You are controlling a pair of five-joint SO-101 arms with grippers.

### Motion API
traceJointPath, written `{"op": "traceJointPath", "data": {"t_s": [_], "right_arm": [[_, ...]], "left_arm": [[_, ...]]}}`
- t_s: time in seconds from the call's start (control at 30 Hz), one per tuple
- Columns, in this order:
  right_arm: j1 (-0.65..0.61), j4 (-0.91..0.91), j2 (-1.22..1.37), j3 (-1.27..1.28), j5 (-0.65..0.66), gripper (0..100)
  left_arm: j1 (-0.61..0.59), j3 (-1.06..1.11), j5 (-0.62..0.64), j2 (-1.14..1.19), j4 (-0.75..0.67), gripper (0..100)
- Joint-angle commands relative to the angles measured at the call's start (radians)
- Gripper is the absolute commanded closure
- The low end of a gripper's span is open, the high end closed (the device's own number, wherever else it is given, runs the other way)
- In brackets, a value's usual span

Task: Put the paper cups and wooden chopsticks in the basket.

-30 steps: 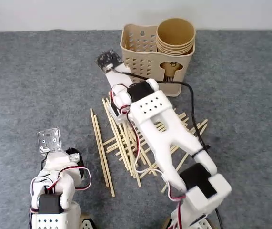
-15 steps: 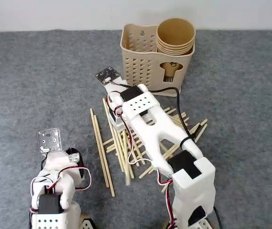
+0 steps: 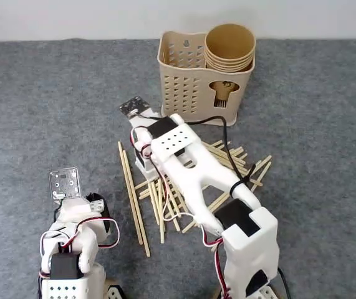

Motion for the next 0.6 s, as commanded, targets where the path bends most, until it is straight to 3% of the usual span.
{"op": "traceJointPath", "data": {"t_s": [0.0, 0.17, 0.43, 0.57], "right_arm": [[-0.016, -0.024, -0.002, -0.006, -0.011, 89.7], [-0.013, -0.019, 0.038, -0.008, -0.009, 84.7], [-0.015, -0.030, 0.122, -0.008, -0.006, 84.8], [-0.010, -0.030, 0.127, -0.008, 0.000, 92.6]], "left_arm": [[-0.002, -0.019, -0.005, -0.014, 0.003, 99], [-0.002, -0.019, -0.005, -0.014, 0.003, 99], [-0.002, -0.019, -0.005, -0.014, 0.003, 99], [-0.002, -0.019, -0.005, -0.014, 0.003, 99]]}}
